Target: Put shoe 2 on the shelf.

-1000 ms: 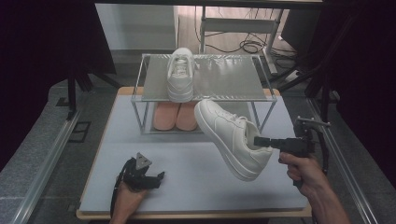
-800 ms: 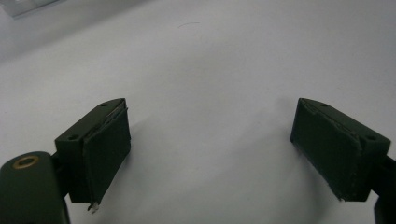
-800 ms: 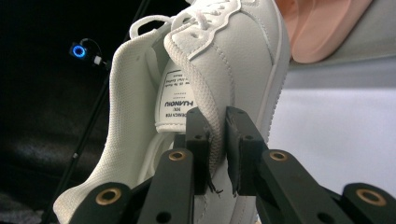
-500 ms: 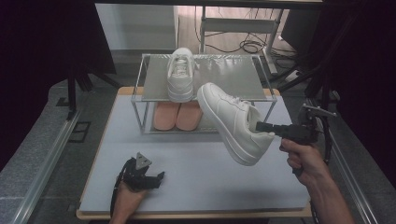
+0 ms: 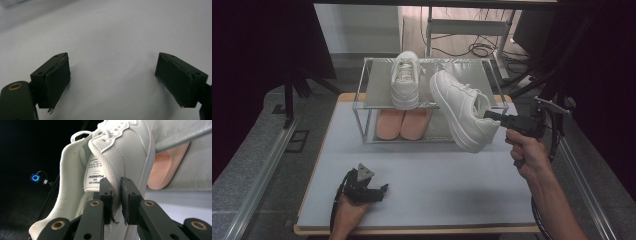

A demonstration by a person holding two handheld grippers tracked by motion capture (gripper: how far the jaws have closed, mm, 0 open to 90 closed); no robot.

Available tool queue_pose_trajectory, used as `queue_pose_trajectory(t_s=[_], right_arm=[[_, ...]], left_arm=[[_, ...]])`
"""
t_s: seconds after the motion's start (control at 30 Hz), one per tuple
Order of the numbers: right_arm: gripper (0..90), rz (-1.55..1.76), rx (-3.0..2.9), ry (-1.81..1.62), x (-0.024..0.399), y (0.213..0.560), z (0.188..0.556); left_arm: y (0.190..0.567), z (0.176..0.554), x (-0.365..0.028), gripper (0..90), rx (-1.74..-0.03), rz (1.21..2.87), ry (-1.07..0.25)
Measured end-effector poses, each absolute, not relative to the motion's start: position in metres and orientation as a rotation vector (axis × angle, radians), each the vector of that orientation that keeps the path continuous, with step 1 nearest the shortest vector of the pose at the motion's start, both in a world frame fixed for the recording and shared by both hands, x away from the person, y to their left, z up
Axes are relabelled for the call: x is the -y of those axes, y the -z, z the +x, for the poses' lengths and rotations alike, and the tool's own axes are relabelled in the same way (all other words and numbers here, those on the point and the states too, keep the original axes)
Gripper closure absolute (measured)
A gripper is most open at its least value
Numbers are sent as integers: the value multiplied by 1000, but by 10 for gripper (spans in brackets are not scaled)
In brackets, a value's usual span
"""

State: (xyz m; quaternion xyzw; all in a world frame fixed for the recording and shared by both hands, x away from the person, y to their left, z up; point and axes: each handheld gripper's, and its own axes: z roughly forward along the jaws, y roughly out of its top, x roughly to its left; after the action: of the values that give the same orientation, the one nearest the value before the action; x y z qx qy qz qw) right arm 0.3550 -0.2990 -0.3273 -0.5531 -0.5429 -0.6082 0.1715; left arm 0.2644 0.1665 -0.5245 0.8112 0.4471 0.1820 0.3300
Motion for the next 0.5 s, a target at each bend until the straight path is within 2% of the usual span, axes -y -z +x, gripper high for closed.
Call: queue_pose_trajectory(t_s=[0.5], right_arm=[[796, -1741, 1537, 1753, 272, 320, 401]], left_arm=[[524, 264, -167, 133, -1166, 2124, -476]])
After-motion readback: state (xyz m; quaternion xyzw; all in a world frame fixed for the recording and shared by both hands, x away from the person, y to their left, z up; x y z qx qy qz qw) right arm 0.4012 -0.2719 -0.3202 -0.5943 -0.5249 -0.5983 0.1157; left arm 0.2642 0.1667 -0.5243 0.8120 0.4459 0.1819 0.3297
